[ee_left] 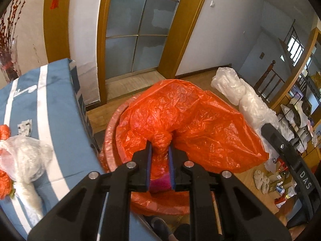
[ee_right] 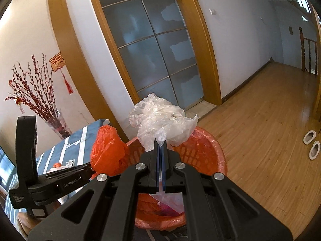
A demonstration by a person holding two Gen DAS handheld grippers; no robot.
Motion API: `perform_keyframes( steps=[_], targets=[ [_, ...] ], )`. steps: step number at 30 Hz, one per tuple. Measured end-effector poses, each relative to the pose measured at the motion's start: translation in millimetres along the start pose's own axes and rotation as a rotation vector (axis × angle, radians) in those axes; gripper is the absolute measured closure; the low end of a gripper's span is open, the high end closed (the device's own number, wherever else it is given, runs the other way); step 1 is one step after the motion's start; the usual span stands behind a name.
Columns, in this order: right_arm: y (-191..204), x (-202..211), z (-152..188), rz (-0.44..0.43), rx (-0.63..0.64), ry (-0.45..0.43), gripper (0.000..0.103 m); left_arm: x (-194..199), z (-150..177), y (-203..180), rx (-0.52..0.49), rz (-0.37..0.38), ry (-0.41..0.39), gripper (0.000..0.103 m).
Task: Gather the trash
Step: 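Carry the orange bag and clear bag over the basket with both grippers, then open both grippers over the basket, dropping the orange and clear bags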
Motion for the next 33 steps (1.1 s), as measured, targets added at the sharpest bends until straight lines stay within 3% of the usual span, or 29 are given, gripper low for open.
perform_keyframes(
  steps=[3, 7, 9, 11, 12, 24, 33],
  targets=[
    [-3.0, -7.9, 3.0, -0.01, -0.01, 0.011, 0.101, -9.5, 2.2, -0.3, 0.002, -0.004, 0.012, 0.084],
    [-4.9, -18.0, 9.8, -0.012, -0.01, 0.033, 0.096, -22.8, 9.4, 3.0, 0.006, -0.012, 0.034, 0.071],
    [-7.3, -21.0, 13.4, -0.006, -0.013, 0.041, 0.087, -26.3, 12.3, 6.5, 0.008, -0.016, 0.043, 0.065],
    [-10.6, -19.8, 15.5, 0.004, -0.019, 0.036, 0.067, -27.7, 15.4, 12.2, 0.007, -0.028, 0.05, 0.06],
    [-11.6, -19.1, 15.3, 0.008, -0.02, 0.033, 0.065, -27.2, 16.0, 14.5, 0.007, -0.033, 0.05, 0.06],
    [4.5, -1.0, 11.3, 0.015, 0.039, 0.015, 0.065, 28.2, 18.2, 67.3, 0.016, -0.14, -0.038, 0.043],
    [78.4, 0.3, 34.8, -0.1, 0.134, 0.068, 0.065, 91.0, 37.2, 127.6, 0.074, -0.243, -0.097, 0.039]
  ],
)
Point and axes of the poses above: each gripper's, at about its wrist camera, not at the fingertips, and x roughly against the way its jaws point, y to its left, z to its underside, the point moved 9 cm from there along -x, roughly the way its jaws point, and after that the axes turned 5 degrees about -y, right-handed, at the moved point
